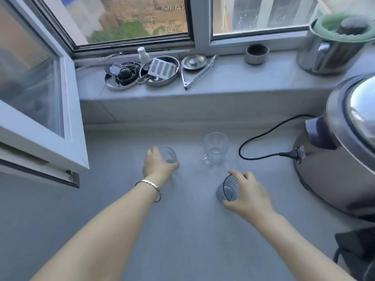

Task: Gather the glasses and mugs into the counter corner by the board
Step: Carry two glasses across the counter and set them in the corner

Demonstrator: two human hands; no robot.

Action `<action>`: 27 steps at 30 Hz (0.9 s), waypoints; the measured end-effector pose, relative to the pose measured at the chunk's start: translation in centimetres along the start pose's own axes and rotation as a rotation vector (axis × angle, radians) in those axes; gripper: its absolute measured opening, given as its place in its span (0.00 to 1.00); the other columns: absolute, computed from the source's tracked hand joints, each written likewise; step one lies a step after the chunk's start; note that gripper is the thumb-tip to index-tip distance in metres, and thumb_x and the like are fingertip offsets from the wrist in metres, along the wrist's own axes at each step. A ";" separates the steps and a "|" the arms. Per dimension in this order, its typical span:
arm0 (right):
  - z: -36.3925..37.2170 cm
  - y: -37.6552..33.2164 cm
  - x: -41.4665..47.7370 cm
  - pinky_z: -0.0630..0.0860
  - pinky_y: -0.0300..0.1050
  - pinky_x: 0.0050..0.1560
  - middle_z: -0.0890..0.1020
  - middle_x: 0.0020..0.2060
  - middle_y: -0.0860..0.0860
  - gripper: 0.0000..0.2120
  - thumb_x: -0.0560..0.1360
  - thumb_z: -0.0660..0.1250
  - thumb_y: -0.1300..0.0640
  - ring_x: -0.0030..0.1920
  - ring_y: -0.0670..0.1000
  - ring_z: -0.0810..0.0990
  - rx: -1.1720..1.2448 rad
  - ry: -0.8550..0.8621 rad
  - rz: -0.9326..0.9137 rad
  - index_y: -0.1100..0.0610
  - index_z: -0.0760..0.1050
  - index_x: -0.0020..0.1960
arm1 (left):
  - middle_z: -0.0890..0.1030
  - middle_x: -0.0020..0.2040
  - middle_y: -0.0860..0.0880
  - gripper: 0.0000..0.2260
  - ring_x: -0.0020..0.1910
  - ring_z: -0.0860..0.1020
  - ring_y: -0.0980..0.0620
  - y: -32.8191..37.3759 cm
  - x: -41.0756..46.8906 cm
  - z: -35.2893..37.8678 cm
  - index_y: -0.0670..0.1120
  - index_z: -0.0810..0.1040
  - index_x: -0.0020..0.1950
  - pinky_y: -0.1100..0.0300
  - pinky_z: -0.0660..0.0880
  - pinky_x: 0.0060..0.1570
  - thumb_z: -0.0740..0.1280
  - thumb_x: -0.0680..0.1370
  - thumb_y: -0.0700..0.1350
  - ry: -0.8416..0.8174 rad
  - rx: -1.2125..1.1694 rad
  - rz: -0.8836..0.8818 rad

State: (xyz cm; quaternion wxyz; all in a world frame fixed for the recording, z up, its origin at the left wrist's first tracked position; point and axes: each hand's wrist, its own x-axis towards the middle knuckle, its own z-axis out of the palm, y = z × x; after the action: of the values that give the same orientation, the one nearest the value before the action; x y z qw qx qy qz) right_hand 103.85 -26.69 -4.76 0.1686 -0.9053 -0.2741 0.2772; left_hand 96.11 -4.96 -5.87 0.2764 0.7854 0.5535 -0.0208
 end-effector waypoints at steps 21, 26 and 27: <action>10.6 -16.5 -15.6 0.73 0.44 0.55 0.67 0.65 0.49 0.37 0.67 0.70 0.51 0.63 0.55 0.72 -0.436 -0.273 -0.694 0.43 0.57 0.72 | 0.69 0.68 0.54 0.36 0.64 0.72 0.52 -29.6 -26.7 -9.3 0.52 0.64 0.68 0.58 0.71 0.60 0.76 0.64 0.52 0.094 -0.178 -0.147; 18.4 -24.3 -25.8 0.74 0.47 0.56 0.68 0.65 0.50 0.37 0.68 0.69 0.50 0.64 0.55 0.71 -0.542 -0.357 -0.928 0.43 0.57 0.73 | 0.71 0.66 0.55 0.36 0.61 0.75 0.53 -41.9 -37.3 -11.8 0.54 0.65 0.68 0.63 0.71 0.52 0.77 0.64 0.50 0.275 -0.265 -0.327; 20.1 -25.7 -28.1 0.74 0.46 0.54 0.68 0.64 0.50 0.36 0.68 0.69 0.49 0.63 0.55 0.72 -0.548 -0.367 -0.970 0.43 0.58 0.72 | 0.71 0.66 0.55 0.36 0.60 0.75 0.53 -44.2 -39.6 -12.2 0.54 0.65 0.68 0.62 0.72 0.53 0.77 0.64 0.50 0.305 -0.270 -0.363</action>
State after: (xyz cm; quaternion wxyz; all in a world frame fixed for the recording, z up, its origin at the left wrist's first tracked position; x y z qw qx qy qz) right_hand 62.00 -19.79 2.57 -0.0142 -0.6240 -0.7437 0.2395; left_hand 38.54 -22.98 -0.31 0.2840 0.6233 0.7182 0.1225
